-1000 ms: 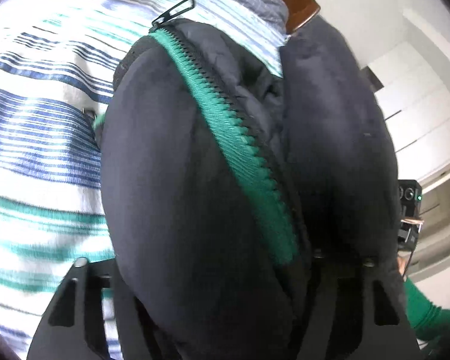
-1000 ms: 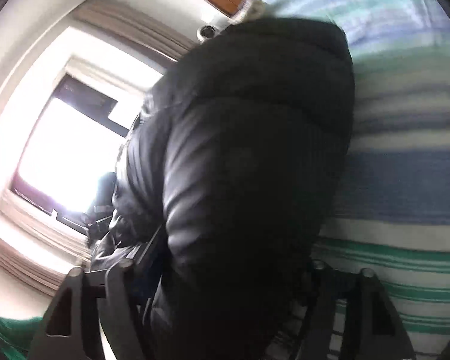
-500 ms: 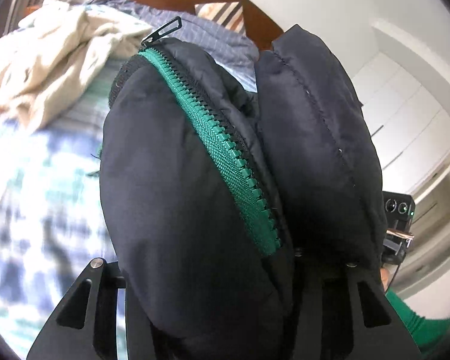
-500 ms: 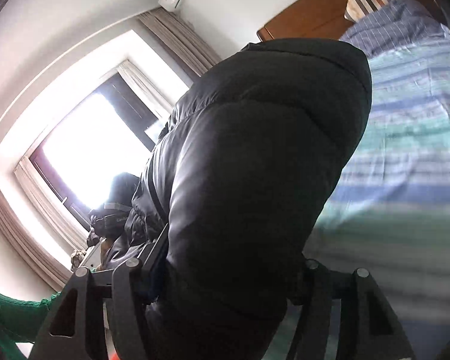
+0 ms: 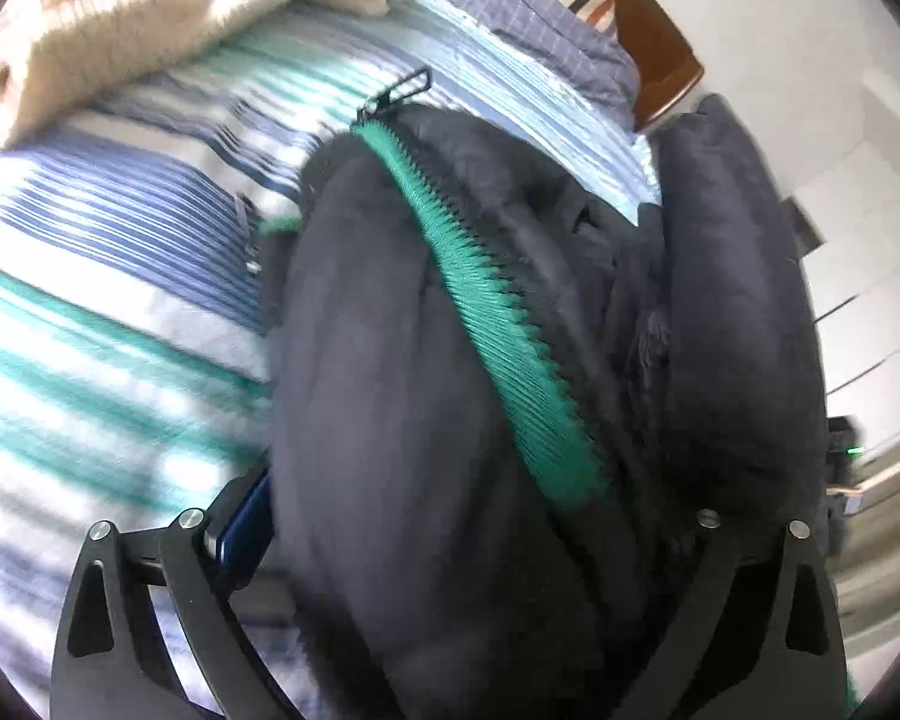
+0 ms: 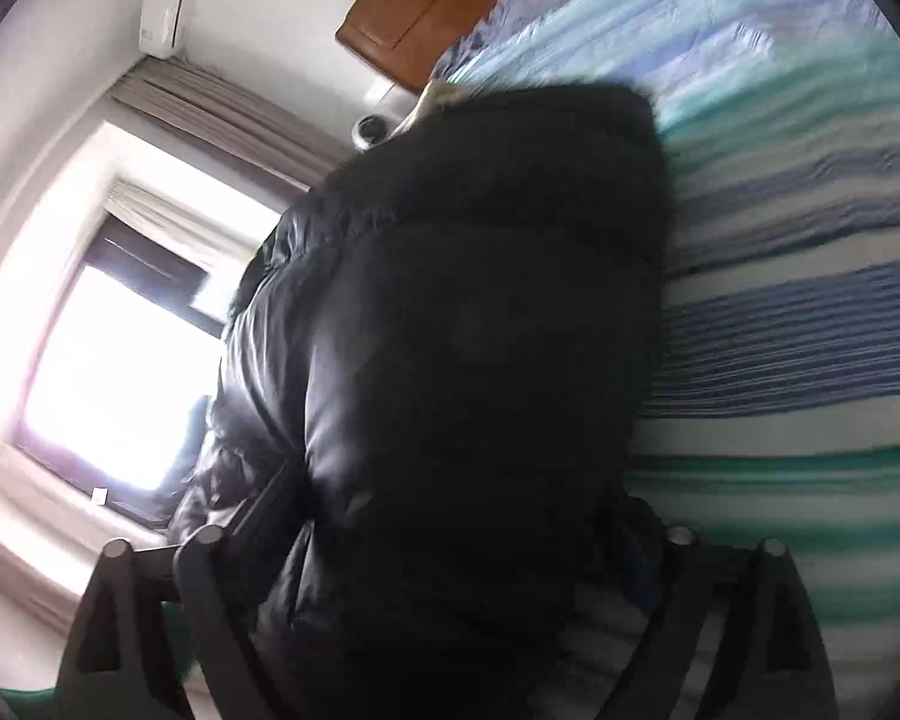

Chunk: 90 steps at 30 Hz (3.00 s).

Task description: Fold large clothes

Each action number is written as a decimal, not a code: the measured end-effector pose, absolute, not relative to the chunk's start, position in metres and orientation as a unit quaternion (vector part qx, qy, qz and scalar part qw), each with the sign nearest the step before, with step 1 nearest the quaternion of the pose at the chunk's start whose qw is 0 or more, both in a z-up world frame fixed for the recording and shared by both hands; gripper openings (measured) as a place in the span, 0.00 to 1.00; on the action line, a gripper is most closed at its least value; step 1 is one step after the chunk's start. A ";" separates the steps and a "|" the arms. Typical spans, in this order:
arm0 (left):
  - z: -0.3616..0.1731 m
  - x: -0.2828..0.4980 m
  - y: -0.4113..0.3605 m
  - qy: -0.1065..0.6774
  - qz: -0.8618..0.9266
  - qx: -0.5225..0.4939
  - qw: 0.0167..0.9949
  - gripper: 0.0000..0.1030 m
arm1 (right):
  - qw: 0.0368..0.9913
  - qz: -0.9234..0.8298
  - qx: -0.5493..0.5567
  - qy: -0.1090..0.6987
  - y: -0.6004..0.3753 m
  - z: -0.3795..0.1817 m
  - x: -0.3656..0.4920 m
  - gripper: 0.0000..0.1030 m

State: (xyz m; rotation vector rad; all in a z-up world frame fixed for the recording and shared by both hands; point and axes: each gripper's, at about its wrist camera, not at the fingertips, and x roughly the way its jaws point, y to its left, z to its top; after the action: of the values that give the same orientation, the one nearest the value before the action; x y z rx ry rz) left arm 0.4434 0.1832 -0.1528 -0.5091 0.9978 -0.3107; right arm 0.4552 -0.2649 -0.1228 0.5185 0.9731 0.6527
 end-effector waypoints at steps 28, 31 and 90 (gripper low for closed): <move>0.045 0.178 0.065 0.245 0.013 -0.023 0.969 1.00 | 0.965 0.017 -0.090 0.247 -0.234 0.096 0.205 0.96; 0.050 0.164 0.052 0.241 0.029 -0.018 0.970 1.00 | 0.964 0.037 -0.076 0.253 -0.240 0.094 0.192 0.96; 0.060 0.085 0.013 0.302 0.078 0.015 0.950 1.00 | 0.932 0.079 -0.010 0.354 -0.238 0.096 0.094 0.97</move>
State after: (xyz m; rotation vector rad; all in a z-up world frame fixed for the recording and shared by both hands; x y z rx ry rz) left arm 0.0849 0.0130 0.0603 0.0304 0.6148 0.1577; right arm 0.0935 -0.2378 0.0956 -0.0204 0.7254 0.1613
